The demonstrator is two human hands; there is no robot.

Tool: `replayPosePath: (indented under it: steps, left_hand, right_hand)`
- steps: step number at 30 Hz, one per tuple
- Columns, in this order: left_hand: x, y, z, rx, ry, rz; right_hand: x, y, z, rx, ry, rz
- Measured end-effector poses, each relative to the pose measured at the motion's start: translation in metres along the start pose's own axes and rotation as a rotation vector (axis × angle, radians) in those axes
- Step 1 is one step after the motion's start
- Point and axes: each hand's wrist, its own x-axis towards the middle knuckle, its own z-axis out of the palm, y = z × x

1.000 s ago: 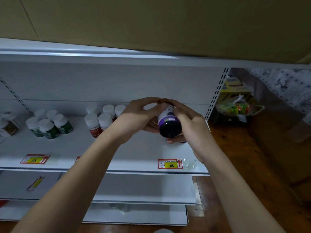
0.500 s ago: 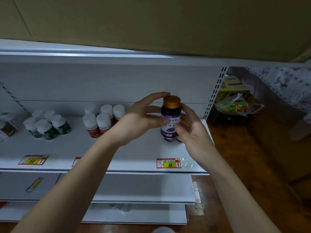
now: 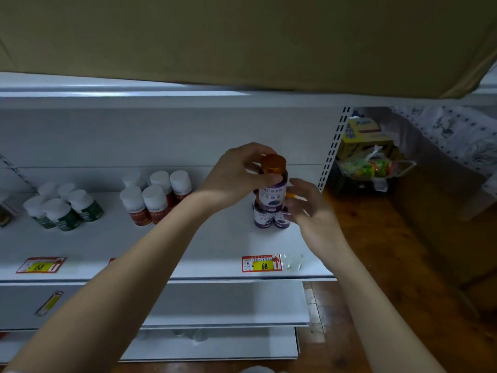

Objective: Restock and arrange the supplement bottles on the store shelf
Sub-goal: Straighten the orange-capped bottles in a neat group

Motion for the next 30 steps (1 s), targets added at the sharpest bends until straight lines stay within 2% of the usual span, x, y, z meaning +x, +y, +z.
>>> replayPosePath:
  steps: [3, 5, 7, 9, 11, 13, 21, 25, 30]
  left_hand:
    - [0.025, -0.005, 0.007, -0.034, 0.068, -0.036]
    - [0.042, -0.010, 0.012, -0.063, 0.104, -0.068]
    - [0.058, -0.017, 0.019, -0.057, 0.120, -0.077]
    - [0.072, -0.023, 0.028, -0.017, 0.116, -0.071]
    - [0.083, -0.031, 0.037, 0.037, 0.102, -0.077]
    - [0.093, -0.039, 0.045, 0.088, 0.076, -0.094]
    - [0.114, -0.067, 0.061, 0.283, -0.128, -0.084]
    - [0.121, -0.074, 0.071, 0.506, -0.244, -0.051]
    - [0.126, -0.087, 0.078, 0.640, -0.327, -0.080]
  right_hand:
    - [0.009, 0.026, -0.015, -0.065, 0.222, -0.011]
    - [0.013, 0.049, -0.024, -0.203, 0.283, 0.024]
    - [0.017, 0.077, -0.033, -0.404, 0.224, 0.125]
    - [0.017, 0.102, -0.040, -0.637, 0.074, 0.208]
    - [0.012, 0.121, -0.044, -0.843, -0.033, 0.180]
    - [0.004, 0.130, -0.044, -0.949, -0.041, 0.099]
    - [0.005, 0.138, -0.044, -0.961, 0.018, 0.030]
    - [0.003, 0.139, -0.045, -0.957, 0.030, 0.038]
    - [0.005, 0.142, -0.045, -0.952, 0.037, 0.068]
